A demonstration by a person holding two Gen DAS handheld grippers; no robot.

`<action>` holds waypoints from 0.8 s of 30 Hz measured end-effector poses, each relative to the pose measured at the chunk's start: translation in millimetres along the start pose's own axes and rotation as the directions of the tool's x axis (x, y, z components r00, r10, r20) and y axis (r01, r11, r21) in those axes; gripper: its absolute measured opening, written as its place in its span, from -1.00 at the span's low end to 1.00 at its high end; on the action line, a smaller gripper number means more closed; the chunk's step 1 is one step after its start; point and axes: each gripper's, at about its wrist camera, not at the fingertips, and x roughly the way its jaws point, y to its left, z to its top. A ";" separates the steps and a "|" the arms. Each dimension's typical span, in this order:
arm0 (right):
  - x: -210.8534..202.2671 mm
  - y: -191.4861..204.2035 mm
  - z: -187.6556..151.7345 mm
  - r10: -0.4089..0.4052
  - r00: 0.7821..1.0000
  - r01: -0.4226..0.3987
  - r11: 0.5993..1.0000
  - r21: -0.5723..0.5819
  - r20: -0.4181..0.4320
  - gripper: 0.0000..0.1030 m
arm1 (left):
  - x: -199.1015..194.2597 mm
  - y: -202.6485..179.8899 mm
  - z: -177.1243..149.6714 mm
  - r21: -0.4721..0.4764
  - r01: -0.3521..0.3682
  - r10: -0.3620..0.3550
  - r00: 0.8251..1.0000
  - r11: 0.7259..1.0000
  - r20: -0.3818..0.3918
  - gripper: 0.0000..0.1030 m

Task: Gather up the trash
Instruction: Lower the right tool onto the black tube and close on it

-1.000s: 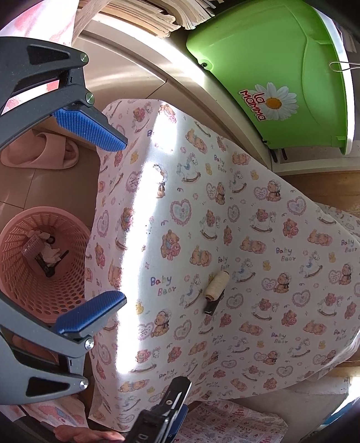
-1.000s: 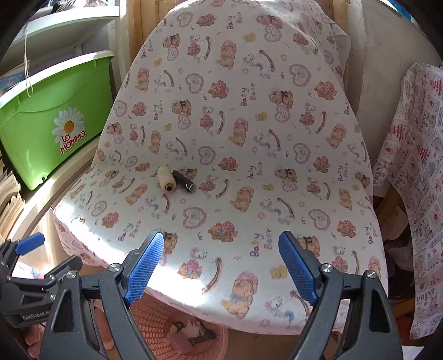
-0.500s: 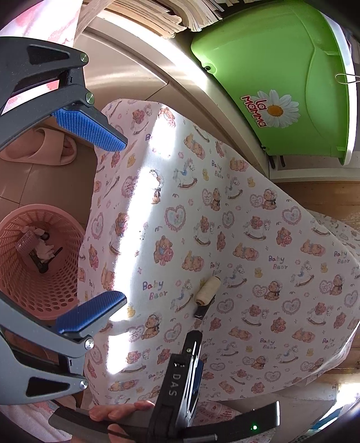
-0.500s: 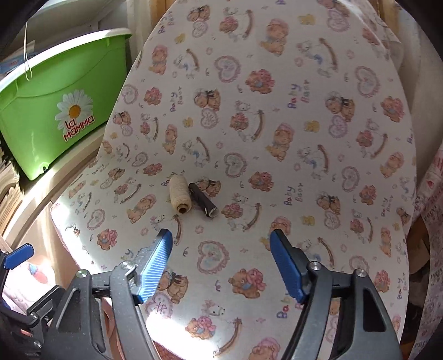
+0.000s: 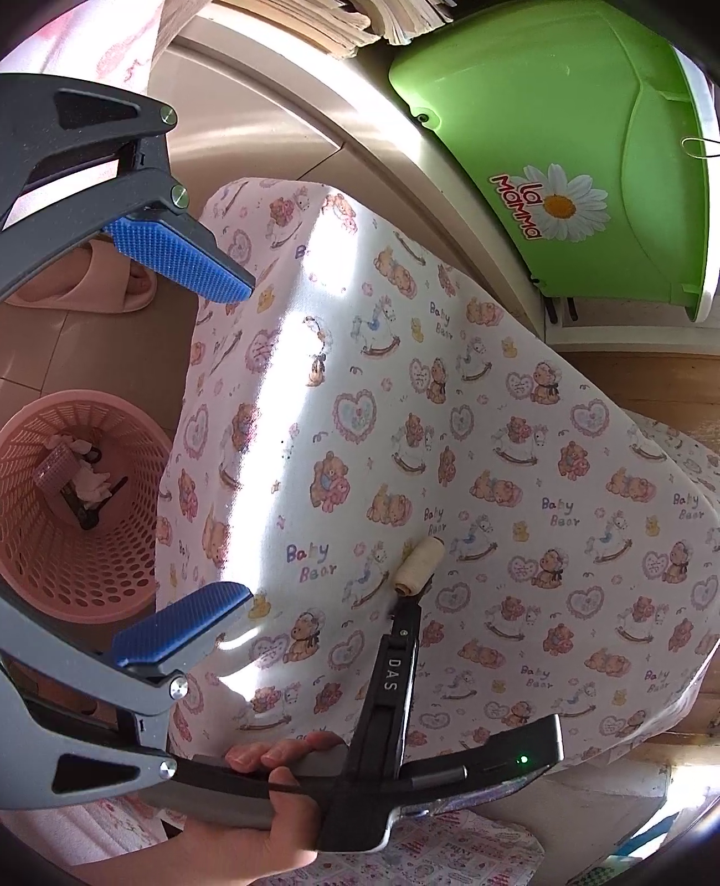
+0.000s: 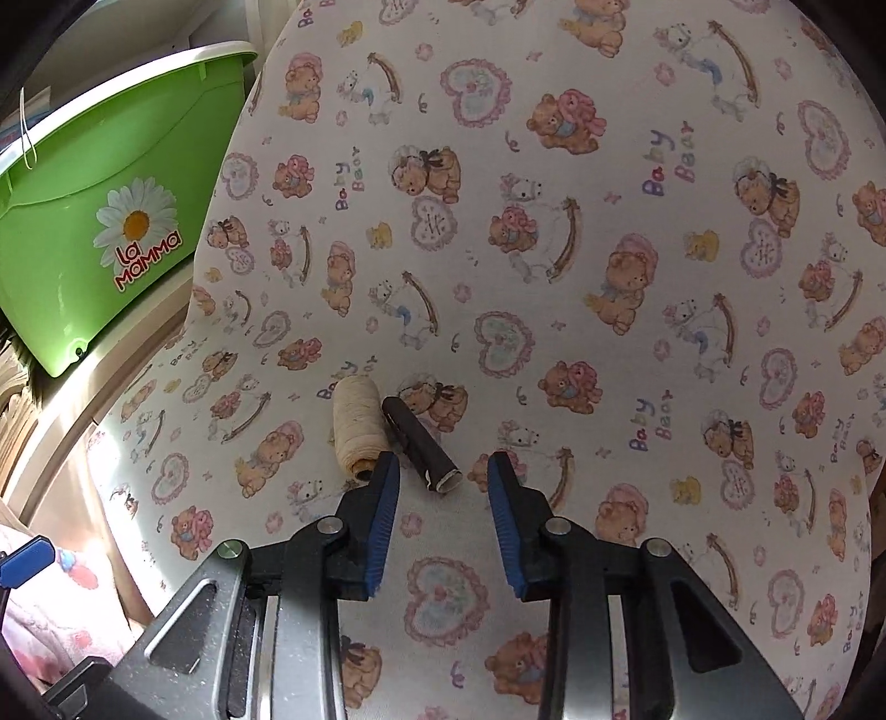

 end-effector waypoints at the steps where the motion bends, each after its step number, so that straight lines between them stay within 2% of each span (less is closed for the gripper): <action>1: 3.3 -0.5 -0.4 0.014 1.000 -0.014 1.000 0.003 -0.008 -0.41 | 0.5 0.0 -0.2 -0.001 -0.001 0.001 1.000 1.000 -0.001 0.94; 2: 5.7 -1.1 -1.6 0.023 1.000 -0.022 1.000 0.009 -0.014 -0.51 | 1.0 0.0 -0.4 0.000 -0.003 0.003 1.000 1.000 -0.002 0.94; 3: 6.9 -1.8 -3.3 0.031 0.999 -0.031 0.999 0.017 -0.017 -0.76 | 1.4 0.0 -0.6 0.001 -0.004 0.004 1.000 1.000 -0.002 0.94; 6: -1.1 -5.0 -7.6 0.086 0.996 -0.087 0.994 0.067 0.016 -0.86 | 1.7 -0.2 -0.1 0.003 -0.011 0.011 1.000 1.000 0.002 0.94; 13: -54.4 -2.9 -8.2 0.112 0.991 -0.119 0.987 0.108 0.071 -0.88 | 1.1 -2.7 0.0 0.009 -0.018 0.018 1.000 1.000 0.009 0.94; 16: -82.8 0.1 -13.5 0.093 0.993 -0.101 0.990 0.103 0.079 -0.88 | 0.7 -4.2 0.2 0.006 -0.008 0.008 1.000 1.000 0.010 0.94; 21: -126.1 3.6 -18.2 0.025 0.990 -0.032 0.999 0.044 0.142 -0.88 | -3.7 -7.4 -0.2 0.022 -0.006 0.005 1.000 1.000 0.028 0.94; 24: -137.1 -5.2 -20.0 -0.019 0.989 0.011 0.998 0.055 0.148 -0.88 | -3.8 -8.6 4.4 0.011 0.031 -0.032 0.999 0.999 0.026 0.94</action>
